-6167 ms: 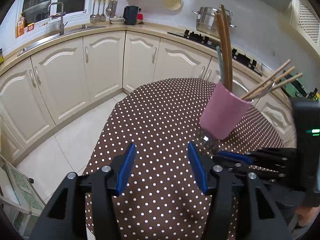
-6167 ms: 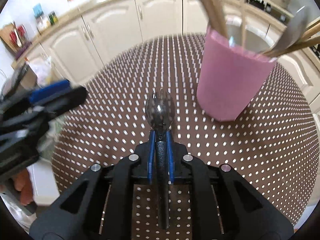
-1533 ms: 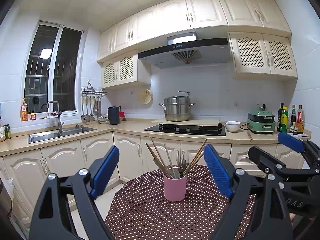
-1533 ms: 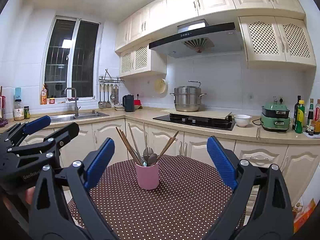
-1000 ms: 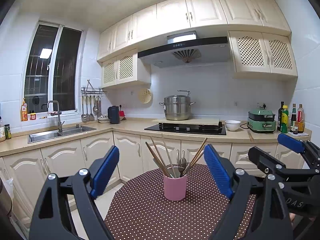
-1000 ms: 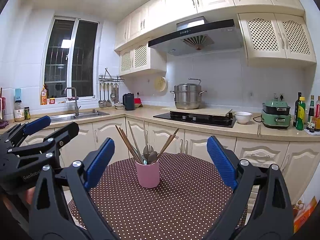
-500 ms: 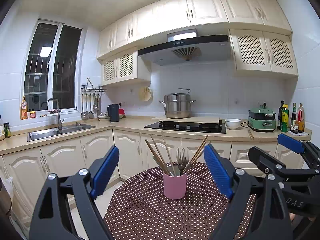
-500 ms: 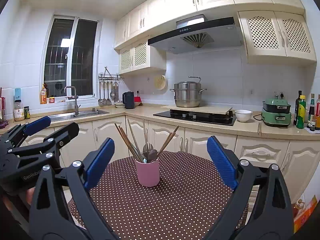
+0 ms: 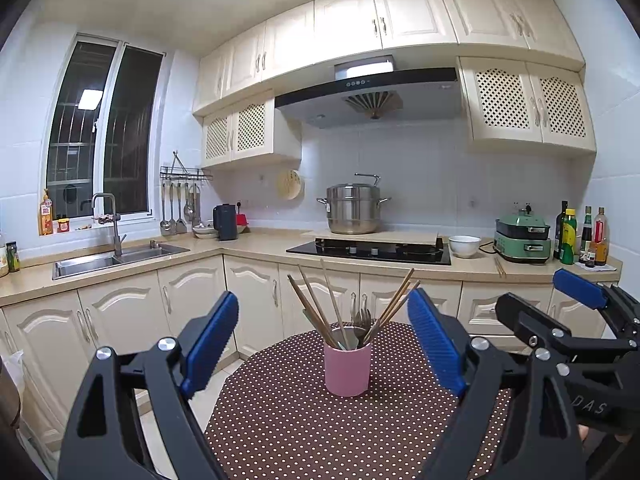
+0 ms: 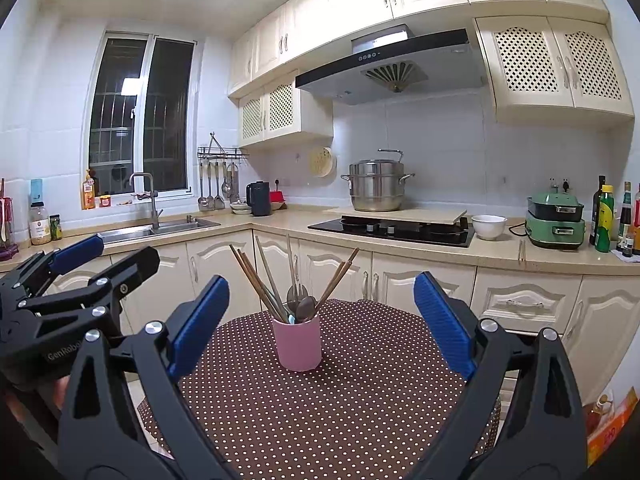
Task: Organize utensils
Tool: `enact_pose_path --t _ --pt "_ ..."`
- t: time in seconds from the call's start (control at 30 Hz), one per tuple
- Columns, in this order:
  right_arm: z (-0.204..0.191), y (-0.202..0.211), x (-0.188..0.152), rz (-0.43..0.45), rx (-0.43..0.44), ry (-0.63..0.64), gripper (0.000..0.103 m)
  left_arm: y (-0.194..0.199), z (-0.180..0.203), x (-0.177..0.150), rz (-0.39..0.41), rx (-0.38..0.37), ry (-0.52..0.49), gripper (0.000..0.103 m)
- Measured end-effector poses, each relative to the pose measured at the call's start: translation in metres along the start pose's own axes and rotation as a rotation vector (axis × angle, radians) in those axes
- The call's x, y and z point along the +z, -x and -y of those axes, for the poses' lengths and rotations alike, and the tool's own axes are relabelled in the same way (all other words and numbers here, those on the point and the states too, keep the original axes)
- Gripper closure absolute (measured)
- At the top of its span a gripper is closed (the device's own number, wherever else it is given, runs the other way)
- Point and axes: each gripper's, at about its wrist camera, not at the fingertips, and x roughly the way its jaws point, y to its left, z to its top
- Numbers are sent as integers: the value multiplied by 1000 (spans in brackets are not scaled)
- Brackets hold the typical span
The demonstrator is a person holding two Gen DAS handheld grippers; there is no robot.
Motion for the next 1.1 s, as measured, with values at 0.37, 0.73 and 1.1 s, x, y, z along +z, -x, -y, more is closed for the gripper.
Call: enact_pose_path --t 0.37,0.73,1.1 --pt "-1 -2 -1 4 9 -7 11 -2 1 -2 -2 8 -7 18" --pt "-2 -4 -1 -5 9 -10 11 -5 1 -5 -8 9 -5 18" --pt "-2 -6 -1 -8 7 -9 11 -9 -1 -7 -17 9 -1 18"
